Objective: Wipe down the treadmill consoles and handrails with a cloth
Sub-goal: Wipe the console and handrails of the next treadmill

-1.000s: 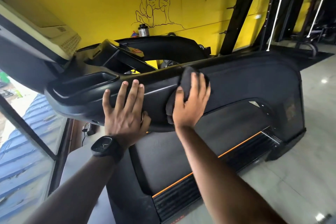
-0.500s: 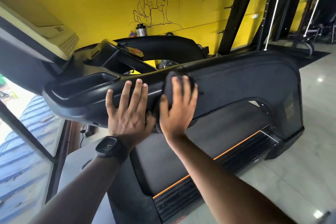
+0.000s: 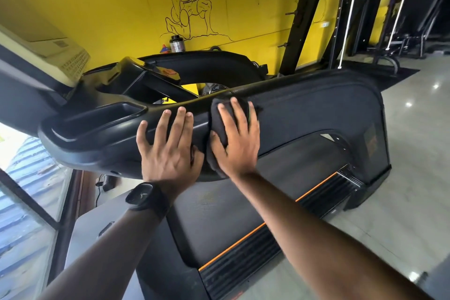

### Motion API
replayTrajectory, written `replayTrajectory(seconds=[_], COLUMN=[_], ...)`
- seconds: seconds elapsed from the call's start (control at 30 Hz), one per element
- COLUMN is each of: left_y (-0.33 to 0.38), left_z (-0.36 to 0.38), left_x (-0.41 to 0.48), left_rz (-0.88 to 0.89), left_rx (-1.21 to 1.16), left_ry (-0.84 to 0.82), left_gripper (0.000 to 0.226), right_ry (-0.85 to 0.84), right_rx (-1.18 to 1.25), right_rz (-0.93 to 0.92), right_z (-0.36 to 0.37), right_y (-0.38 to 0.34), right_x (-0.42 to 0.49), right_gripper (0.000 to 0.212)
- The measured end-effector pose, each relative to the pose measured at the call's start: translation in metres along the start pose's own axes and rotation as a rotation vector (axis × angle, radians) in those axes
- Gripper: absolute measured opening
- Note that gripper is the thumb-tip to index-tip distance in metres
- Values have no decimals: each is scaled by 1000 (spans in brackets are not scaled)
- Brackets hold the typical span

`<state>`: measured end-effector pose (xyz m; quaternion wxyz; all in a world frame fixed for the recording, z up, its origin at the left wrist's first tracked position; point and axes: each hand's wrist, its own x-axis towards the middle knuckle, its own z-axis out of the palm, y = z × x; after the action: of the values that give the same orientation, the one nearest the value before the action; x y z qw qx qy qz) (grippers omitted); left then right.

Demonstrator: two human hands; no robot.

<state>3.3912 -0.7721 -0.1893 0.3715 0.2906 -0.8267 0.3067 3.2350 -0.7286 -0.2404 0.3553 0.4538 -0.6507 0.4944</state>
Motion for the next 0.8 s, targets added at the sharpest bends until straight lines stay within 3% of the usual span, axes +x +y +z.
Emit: replayTrajectory(seconds=[0.07, 0.1, 0.13, 0.23, 0.27, 0.3, 0.4, 0.47, 0.5, 0.6, 0.63, 0.67, 0.73, 0.8], left_y=[1, 1, 1, 3, 5, 6, 11, 15, 18, 26, 28, 29, 31, 32], left_z=[1, 1, 1, 2, 2, 2, 4, 6, 8, 10, 11, 12, 16, 18], left_x=[1, 1, 1, 4, 4, 5, 11, 13, 14, 20, 21, 22, 24, 26], left_rz=[20, 35, 43, 37, 41, 48, 50, 50, 64, 90, 86, 87, 100, 108], left_rx=[-24, -24, -21, -20, -17, -14, -12, -18, -20, 2, 9, 15, 28, 39], left_ry=[17, 20, 20, 22, 19, 12, -7, -13, -12, -29, -34, -34, -37, -41], left_gripper=[60, 59, 59, 59, 60, 60, 61, 61, 62, 65, 65, 66, 67, 68], right_ry=[-16, 10, 65, 244, 232, 192, 63, 44, 70, 234, 239, 202, 78, 31], right_rx=[-55, -54, -26, 188, 207, 175, -1, -49, -34, 163, 186, 157, 43, -6], right_rz=[-165, -135, -10, 702, 775, 681, 86, -60, 7, 610, 680, 587, 141, -128], right_z=[-6, -6, -4, 7, 8, 7, -6, -11, -10, -1, 0, 1, -2, -11], right_y=[29, 39, 43, 14, 3, -2, 24, 47, 54, 37, 28, 24, 29, 46], right_x=[15, 17, 17, 9, 7, 4, 15, 29, 31, 23, 19, 15, 10, 26], right_gripper=[54, 54, 54, 60, 61, 60, 54, 53, 53, 57, 58, 57, 54, 51])
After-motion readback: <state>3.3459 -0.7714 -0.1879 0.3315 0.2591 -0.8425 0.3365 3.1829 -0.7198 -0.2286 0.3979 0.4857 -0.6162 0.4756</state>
